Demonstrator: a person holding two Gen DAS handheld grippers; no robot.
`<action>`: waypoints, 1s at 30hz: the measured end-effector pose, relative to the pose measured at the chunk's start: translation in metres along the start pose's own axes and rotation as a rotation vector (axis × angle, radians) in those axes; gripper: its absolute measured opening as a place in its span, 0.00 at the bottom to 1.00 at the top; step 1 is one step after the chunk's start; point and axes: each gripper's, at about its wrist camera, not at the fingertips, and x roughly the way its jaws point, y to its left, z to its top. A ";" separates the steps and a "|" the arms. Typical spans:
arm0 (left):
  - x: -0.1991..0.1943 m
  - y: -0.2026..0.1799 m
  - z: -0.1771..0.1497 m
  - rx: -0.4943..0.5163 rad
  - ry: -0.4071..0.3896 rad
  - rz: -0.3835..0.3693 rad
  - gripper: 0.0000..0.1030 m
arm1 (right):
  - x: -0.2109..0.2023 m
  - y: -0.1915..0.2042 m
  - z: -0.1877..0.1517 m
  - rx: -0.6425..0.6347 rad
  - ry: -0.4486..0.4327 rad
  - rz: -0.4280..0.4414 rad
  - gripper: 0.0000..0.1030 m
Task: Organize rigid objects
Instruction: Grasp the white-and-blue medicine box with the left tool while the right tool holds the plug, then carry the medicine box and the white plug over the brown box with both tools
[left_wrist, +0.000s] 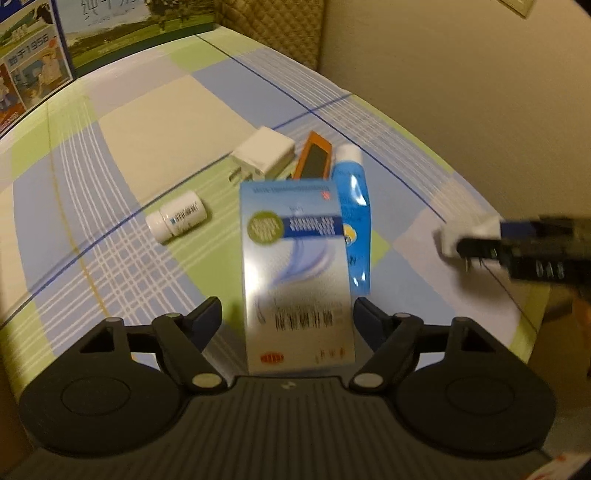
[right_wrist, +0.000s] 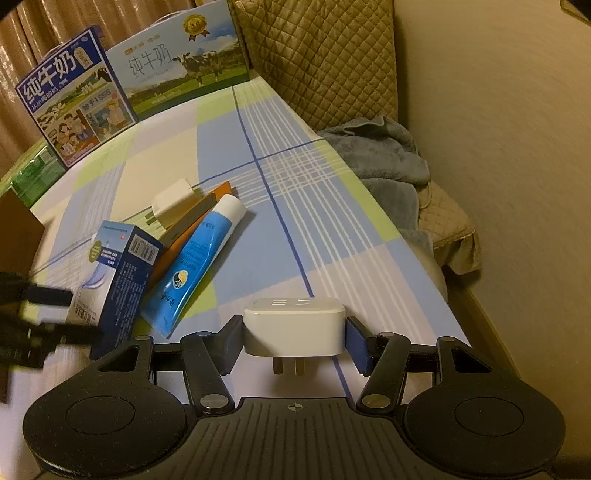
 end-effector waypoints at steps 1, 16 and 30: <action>0.001 -0.002 0.003 -0.006 0.000 0.000 0.73 | -0.001 0.000 -0.001 0.000 0.000 0.001 0.53; 0.014 -0.011 0.014 -0.081 0.010 0.056 0.60 | -0.013 0.000 -0.006 -0.028 -0.013 0.017 0.53; -0.034 -0.008 -0.005 -0.140 -0.079 0.074 0.59 | -0.026 0.020 -0.002 -0.108 -0.033 0.073 0.53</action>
